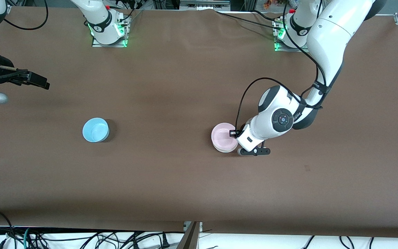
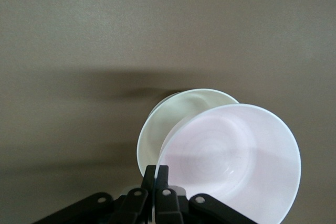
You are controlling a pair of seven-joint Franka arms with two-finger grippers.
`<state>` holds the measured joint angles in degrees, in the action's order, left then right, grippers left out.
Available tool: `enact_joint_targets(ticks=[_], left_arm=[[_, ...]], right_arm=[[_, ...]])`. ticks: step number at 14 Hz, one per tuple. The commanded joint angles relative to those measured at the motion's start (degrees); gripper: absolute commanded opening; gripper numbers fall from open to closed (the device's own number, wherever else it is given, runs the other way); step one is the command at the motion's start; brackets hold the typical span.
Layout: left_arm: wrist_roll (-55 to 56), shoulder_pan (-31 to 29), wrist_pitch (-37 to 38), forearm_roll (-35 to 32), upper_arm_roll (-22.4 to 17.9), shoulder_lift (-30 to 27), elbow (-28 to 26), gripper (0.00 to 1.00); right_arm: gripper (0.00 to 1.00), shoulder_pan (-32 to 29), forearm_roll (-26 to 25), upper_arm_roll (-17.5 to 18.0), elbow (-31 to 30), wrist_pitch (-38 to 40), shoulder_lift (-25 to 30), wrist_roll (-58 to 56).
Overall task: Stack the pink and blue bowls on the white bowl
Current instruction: 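Lower the pink bowl into the white bowl and open the left gripper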
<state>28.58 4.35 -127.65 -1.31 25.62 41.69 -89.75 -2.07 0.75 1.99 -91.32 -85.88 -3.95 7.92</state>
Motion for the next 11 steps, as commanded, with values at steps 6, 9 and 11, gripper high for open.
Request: enact_joint_targets(ticks=[6,9,11], left_arm=[[-0.72,-0.92,-0.4,-1.94,0.57,0.23,-1.04,0.0],[-0.72,-0.92,-1.28,-2.64,0.57,0.76,-0.86,0.0],[-0.72,-0.84,-2.07,-2.64,0.57,1.02,-0.77,0.0]], right_arm=[[0.99,-0.21,0.05,0.39,1.06,1.24,-0.18,0.61],[0.99,-0.21,0.05,0.39,1.06,1.24,-0.18,0.61],[0.99,-0.21,0.05,0.39,1.06,1.15,-0.18,0.52]])
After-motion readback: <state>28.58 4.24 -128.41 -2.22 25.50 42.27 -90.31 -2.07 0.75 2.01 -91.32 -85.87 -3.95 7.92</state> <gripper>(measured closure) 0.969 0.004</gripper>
